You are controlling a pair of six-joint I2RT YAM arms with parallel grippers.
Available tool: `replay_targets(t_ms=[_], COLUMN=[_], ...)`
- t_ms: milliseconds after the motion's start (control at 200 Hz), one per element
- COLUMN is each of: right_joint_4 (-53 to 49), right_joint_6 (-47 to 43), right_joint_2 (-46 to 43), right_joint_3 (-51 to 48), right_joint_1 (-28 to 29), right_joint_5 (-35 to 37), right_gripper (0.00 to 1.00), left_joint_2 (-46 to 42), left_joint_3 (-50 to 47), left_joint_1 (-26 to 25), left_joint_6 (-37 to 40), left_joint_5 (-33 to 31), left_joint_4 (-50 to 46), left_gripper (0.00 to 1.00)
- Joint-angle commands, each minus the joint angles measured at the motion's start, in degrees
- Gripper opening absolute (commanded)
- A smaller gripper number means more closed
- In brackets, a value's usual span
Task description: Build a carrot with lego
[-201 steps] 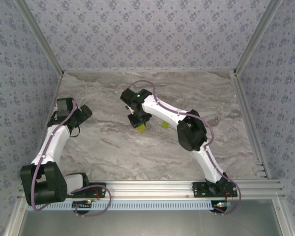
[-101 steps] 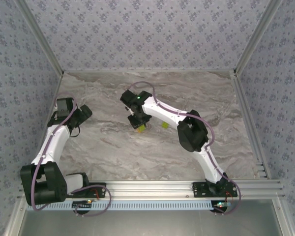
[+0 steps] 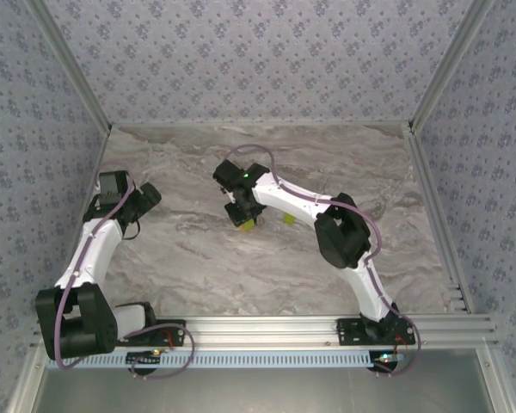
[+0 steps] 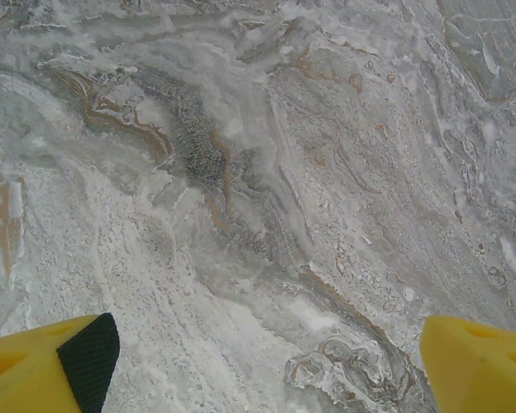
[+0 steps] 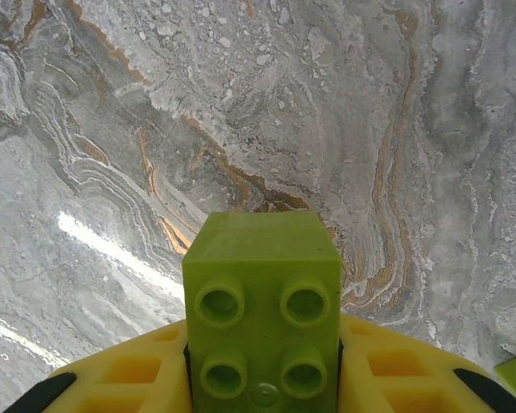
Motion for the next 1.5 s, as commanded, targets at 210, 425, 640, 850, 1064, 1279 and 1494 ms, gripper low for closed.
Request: replay_targets(t_ms=[210,425,640,850,1064,1279,1494], right_joint_4=[-14.1,-10.5,-4.6,-0.4,0.9,1.4,-0.7], right_joint_6=[-6.8,-8.3,-7.5,-7.0,-7.7,-7.9,-8.9], right_joint_2=[-0.1,-1.9,-3.4,-5.9,-9.5,-15.1,-21.5], right_joint_3=[1.0,-3.1,-8.7,-12.9,-14.0,-14.0,-15.2], right_joint_1=[0.5,0.4,0.1,-0.6,-1.0,-1.5,-4.7], right_joint_5=[2.6,3.8,1.1,0.0,-0.5,-1.0,1.9], right_gripper=[0.37,0.38,0.4,0.46,0.63,0.76,0.76], left_joint_2=[-0.9,-0.9,-0.8,-0.6,-0.4,-0.6,-0.7], left_joint_3=[0.4,0.5,0.4,0.3,0.4,0.6,0.9], left_joint_1=[0.1,0.1,0.1,0.1,0.1,0.1,0.0], left_joint_6=[-0.3,-0.3,-0.3,-0.3,-0.3,-0.3,-0.3], left_joint_5=[0.8,0.8,0.8,0.8,0.8,0.8,1.0], left_joint_4=[0.4,0.4,0.3,0.4,0.4,0.2,-0.2], left_gripper=[0.92,0.92,0.92,0.92,0.92,0.92,0.92])
